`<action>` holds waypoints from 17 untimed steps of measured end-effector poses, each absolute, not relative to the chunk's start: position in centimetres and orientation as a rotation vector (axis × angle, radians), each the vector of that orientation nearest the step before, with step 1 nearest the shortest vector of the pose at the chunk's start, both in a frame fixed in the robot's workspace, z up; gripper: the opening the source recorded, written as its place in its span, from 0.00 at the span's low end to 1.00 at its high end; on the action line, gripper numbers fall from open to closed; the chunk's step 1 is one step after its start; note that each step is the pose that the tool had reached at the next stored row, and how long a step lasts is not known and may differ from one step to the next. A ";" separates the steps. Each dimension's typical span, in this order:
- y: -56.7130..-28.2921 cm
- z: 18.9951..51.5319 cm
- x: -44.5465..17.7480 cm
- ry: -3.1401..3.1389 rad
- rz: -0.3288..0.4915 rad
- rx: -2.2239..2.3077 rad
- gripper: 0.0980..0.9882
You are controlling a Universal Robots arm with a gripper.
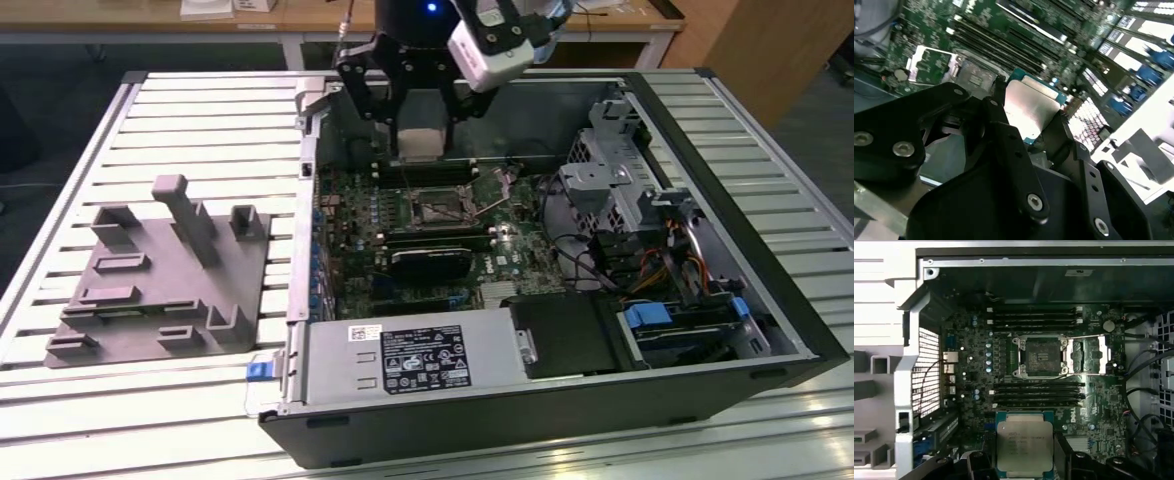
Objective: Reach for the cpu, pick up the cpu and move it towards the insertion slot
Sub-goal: 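Pick up the cpu and move it towards the insertion slot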
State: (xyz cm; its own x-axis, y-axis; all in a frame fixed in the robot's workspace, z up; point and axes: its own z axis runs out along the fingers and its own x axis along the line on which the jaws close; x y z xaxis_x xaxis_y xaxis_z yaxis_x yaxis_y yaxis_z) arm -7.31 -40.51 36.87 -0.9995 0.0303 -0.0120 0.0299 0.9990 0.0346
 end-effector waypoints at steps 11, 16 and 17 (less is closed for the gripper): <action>-39.9 35.4 -3.6 3.130 0.054 0.047 0.50; -39.4 34.7 -2.8 3.130 0.054 0.047 0.50; -39.3 34.6 -2.7 3.130 0.054 0.047 0.50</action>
